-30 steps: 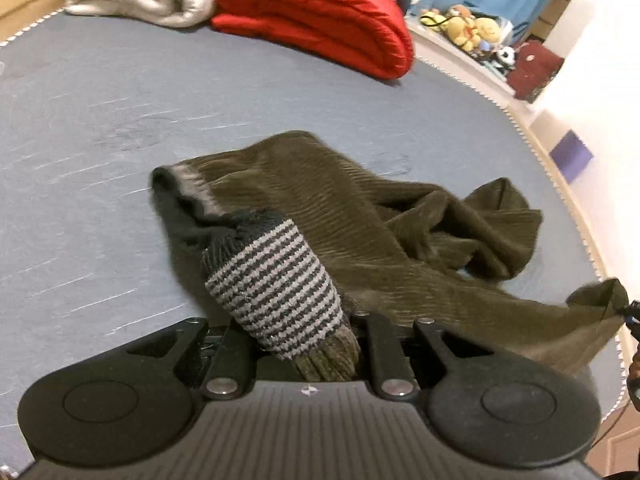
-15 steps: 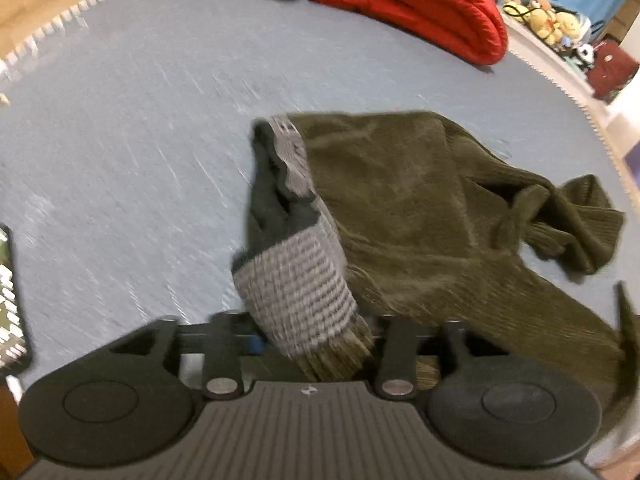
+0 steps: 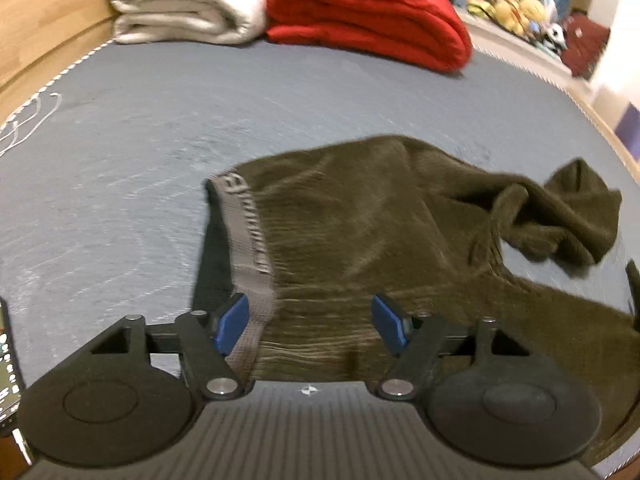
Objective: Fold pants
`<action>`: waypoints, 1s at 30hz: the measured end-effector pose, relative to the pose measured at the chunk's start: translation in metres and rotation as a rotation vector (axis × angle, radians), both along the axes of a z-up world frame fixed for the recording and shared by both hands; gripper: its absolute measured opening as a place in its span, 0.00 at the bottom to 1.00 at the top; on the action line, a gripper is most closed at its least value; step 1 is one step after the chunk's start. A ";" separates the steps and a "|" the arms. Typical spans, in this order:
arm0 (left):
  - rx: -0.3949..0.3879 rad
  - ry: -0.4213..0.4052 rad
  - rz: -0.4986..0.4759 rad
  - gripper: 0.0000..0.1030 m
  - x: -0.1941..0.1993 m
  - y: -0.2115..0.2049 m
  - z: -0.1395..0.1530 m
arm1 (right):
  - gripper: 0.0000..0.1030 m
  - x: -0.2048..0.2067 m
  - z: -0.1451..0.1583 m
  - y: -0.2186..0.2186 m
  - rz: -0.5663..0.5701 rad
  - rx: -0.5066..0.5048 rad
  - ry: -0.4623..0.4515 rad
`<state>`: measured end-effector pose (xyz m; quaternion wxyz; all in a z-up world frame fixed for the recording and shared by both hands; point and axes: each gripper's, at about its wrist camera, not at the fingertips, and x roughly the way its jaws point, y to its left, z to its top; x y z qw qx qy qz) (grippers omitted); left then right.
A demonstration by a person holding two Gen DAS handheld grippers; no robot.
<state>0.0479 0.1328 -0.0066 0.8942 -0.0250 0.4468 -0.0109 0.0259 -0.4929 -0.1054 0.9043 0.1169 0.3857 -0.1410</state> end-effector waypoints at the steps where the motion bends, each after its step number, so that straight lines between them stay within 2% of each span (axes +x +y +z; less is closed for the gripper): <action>1: -0.001 0.006 -0.008 0.70 0.003 -0.005 -0.002 | 0.77 0.004 0.000 0.007 0.011 -0.022 0.017; 2: -0.002 0.009 -0.013 0.70 0.006 -0.011 -0.004 | 0.64 0.006 -0.001 0.016 0.026 -0.045 0.030; 3: -0.007 0.008 -0.020 0.70 0.007 -0.016 -0.004 | 0.36 0.009 -0.005 0.022 0.046 -0.068 0.043; 5: -0.015 0.001 -0.041 0.70 0.011 -0.030 -0.004 | 0.09 0.010 -0.011 0.024 0.073 -0.085 0.077; 9: -0.050 -0.018 -0.103 0.70 0.014 -0.059 0.003 | 0.08 -0.011 0.009 0.017 0.050 -0.123 0.023; 14: -0.087 -0.024 -0.181 0.70 0.021 -0.101 0.006 | 0.07 -0.068 0.051 -0.011 -0.052 -0.153 -0.026; 17: -0.108 -0.013 -0.226 0.70 0.023 -0.124 0.006 | 0.07 -0.105 0.058 -0.029 -0.107 -0.169 0.055; 20: -0.114 -0.005 -0.267 0.70 0.023 -0.146 0.004 | 0.10 -0.140 0.050 -0.047 -0.102 -0.110 0.175; 22: -0.113 -0.002 -0.278 0.70 0.022 -0.156 0.002 | 0.15 -0.162 0.043 -0.059 -0.130 -0.063 0.228; 24: -0.116 0.006 -0.279 0.70 0.022 -0.159 0.000 | 0.37 -0.178 0.045 -0.070 -0.193 -0.049 0.219; 26: -0.117 0.012 -0.273 0.70 0.023 -0.161 -0.002 | 0.49 -0.191 0.058 -0.078 -0.297 -0.116 0.155; 28: -0.108 0.015 -0.269 0.71 0.024 -0.160 -0.005 | 0.54 -0.202 0.073 -0.084 -0.371 -0.153 0.046; 30: -0.100 0.020 -0.261 0.71 0.026 -0.157 -0.006 | 0.56 -0.203 0.082 -0.085 -0.407 -0.139 -0.029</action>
